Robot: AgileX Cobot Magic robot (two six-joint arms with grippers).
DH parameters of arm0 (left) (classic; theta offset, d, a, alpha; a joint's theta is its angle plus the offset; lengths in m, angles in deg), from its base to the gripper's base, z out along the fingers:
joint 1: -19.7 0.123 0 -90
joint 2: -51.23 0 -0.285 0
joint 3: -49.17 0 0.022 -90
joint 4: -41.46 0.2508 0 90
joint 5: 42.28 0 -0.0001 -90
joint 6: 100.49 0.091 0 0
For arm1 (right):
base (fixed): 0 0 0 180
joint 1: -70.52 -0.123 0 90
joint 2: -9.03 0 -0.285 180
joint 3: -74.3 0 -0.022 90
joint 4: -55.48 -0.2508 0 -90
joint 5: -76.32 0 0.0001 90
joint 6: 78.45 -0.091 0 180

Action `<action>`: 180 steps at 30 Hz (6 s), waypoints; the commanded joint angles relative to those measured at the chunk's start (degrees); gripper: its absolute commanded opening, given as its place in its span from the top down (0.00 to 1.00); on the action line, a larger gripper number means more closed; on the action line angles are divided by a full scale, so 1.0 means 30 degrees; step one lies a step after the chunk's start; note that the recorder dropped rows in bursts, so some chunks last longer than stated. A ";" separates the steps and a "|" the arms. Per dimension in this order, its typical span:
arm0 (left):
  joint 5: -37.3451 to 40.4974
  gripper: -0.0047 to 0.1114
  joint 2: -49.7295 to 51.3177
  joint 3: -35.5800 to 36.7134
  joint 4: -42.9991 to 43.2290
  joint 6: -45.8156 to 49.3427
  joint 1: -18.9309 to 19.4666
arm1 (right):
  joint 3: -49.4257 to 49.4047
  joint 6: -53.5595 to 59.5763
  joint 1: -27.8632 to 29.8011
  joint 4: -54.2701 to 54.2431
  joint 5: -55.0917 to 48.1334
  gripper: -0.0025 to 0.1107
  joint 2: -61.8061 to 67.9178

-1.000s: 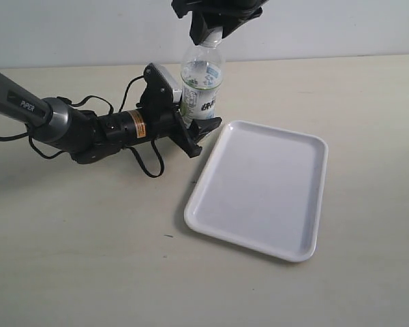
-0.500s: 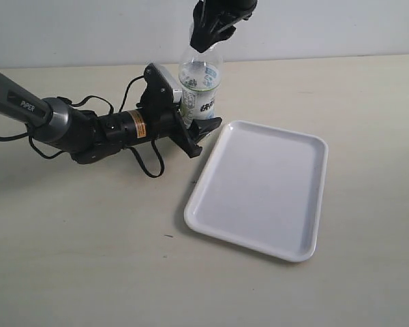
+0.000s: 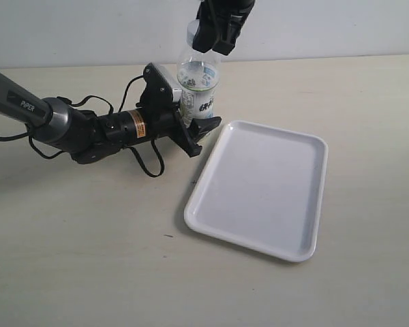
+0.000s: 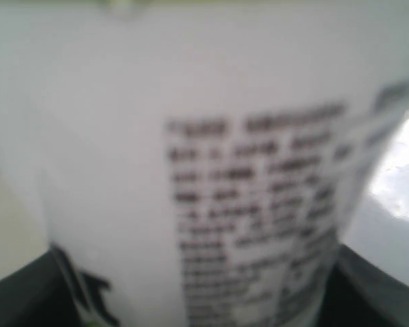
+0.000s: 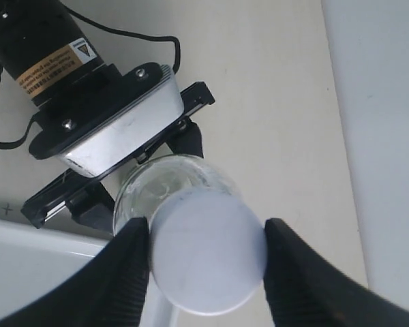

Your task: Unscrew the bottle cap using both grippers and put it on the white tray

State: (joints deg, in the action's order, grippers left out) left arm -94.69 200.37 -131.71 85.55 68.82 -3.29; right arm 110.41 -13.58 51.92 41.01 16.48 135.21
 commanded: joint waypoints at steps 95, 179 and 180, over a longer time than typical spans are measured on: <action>0.0003 0.96 -0.0206 -0.0005 0.0237 -0.0496 -0.0122 | 0.0136 -0.9724 -0.0029 0.0023 0.1202 0.98 -0.0132; -0.1712 0.96 -0.0206 -0.0005 0.1166 -0.3100 0.0424 | -1.6747 -0.7745 0.1956 -0.5078 0.9377 0.98 -0.0712; -0.1712 0.96 -0.0206 -0.0005 0.1166 -0.3100 0.0424 | -1.6747 -0.8033 0.1956 -0.5182 0.9377 0.98 -0.0712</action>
State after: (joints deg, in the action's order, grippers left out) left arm -97.30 200.37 -131.71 89.89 60.03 -2.03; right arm 60.56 -36.94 57.51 25.94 45.05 132.28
